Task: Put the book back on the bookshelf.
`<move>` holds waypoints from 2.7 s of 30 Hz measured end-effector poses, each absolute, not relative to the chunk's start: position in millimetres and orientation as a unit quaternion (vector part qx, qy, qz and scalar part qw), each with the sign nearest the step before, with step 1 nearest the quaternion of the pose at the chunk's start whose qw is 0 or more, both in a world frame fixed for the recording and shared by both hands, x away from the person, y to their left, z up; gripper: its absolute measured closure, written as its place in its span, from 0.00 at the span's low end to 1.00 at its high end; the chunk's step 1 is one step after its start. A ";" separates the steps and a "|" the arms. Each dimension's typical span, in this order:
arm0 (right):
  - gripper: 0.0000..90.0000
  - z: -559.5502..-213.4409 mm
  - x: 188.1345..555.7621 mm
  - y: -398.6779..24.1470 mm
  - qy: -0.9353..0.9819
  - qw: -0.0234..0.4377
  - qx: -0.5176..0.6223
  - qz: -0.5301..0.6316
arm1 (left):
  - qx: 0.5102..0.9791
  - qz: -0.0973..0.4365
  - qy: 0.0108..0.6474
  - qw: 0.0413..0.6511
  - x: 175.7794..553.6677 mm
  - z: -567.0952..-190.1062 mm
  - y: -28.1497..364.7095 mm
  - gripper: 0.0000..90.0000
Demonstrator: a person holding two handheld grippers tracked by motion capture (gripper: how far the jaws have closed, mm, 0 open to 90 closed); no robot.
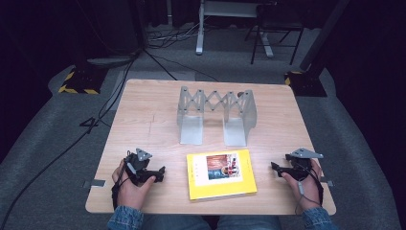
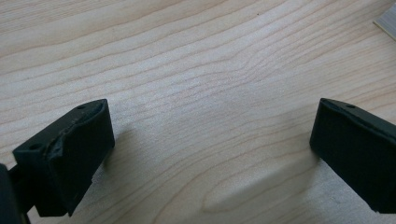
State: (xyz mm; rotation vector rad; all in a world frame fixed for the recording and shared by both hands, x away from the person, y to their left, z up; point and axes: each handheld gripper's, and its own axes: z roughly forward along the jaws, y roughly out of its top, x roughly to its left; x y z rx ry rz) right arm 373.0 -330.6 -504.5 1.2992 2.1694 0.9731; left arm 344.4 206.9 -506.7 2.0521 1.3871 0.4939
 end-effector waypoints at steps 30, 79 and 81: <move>0.33 -490.9 353.1 -292.7 0.819 0.202 0.421 0.332 | 0.789 0.157 0.462 0.373 309.6 -464.7 164.9 0.24; 0.28 -474.6 304.8 -249.2 0.869 0.104 0.325 0.359 | 0.813 0.035 0.430 0.390 314.9 -496.9 124.7 0.35; 0.26 -478.1 302.6 -245.5 0.872 0.091 0.314 0.364 | 0.813 0.035 0.430 0.391 314.9 -497.1 124.8 0.35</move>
